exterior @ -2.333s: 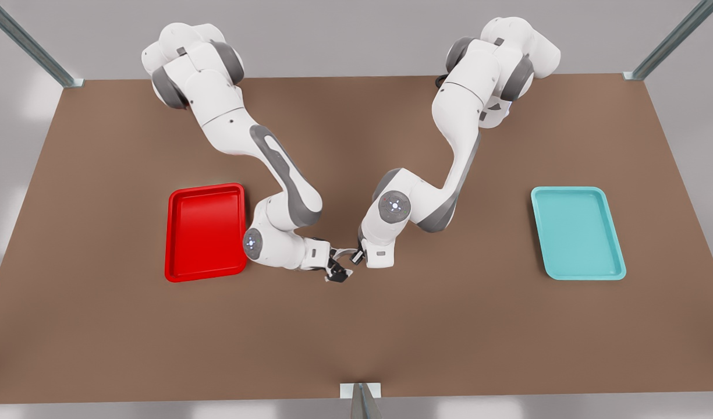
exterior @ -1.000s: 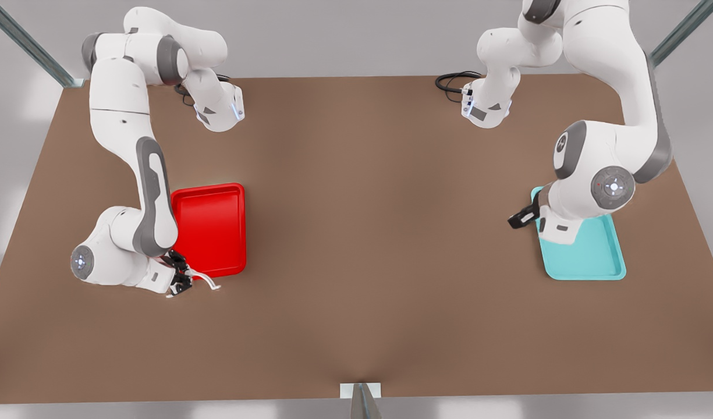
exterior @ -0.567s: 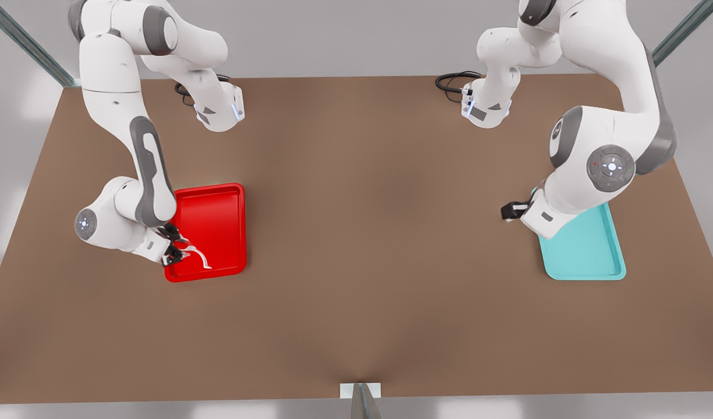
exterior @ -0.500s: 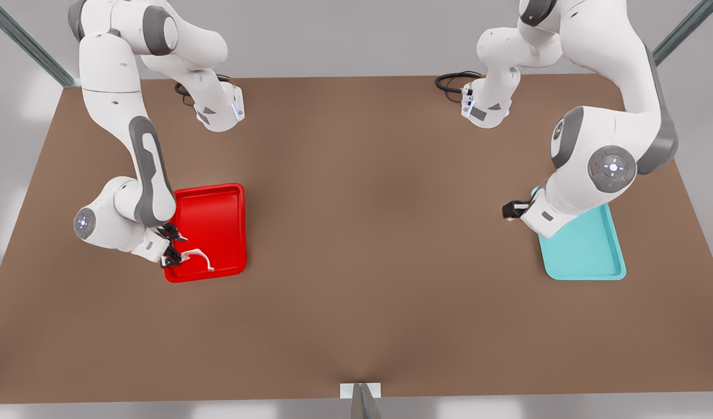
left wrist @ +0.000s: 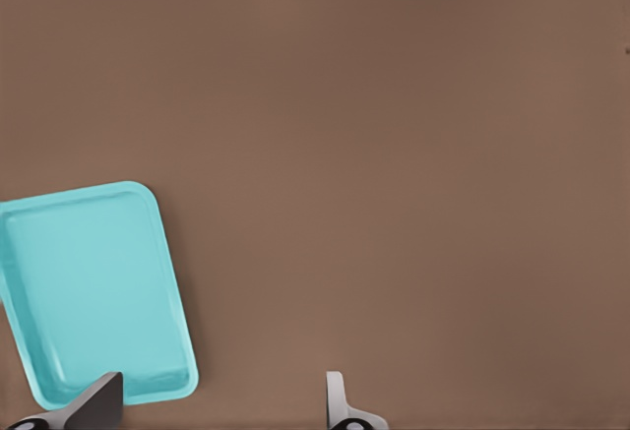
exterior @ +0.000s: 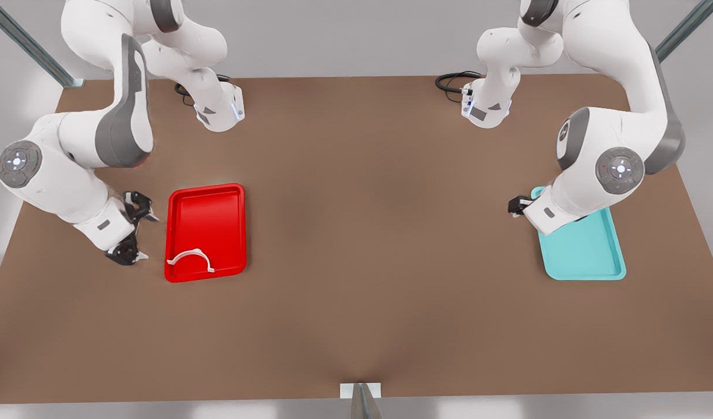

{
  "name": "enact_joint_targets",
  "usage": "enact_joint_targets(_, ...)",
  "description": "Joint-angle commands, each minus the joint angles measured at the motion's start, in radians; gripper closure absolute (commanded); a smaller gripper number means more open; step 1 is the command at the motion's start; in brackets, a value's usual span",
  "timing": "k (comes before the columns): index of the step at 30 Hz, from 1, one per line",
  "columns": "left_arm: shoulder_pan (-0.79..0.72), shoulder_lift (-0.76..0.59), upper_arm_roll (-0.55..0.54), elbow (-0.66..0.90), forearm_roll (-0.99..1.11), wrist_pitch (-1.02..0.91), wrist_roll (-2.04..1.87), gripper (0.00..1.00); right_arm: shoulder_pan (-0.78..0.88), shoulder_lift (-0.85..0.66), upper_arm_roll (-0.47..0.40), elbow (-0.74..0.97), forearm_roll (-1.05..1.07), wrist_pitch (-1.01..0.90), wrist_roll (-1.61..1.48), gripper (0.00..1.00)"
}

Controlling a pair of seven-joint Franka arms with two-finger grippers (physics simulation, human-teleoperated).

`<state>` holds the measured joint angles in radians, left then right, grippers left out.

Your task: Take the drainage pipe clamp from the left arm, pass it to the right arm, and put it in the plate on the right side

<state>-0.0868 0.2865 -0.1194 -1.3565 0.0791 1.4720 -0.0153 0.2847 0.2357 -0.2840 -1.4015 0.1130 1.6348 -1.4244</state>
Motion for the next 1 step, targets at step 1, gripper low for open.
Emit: enact_joint_targets(1, 0.009, -0.001, 0.000, 0.000, 0.001, -0.002, 0.153, 0.00, 0.001, -0.024, -0.017, -0.008, -0.050, -0.220, 1.332, 0.00)
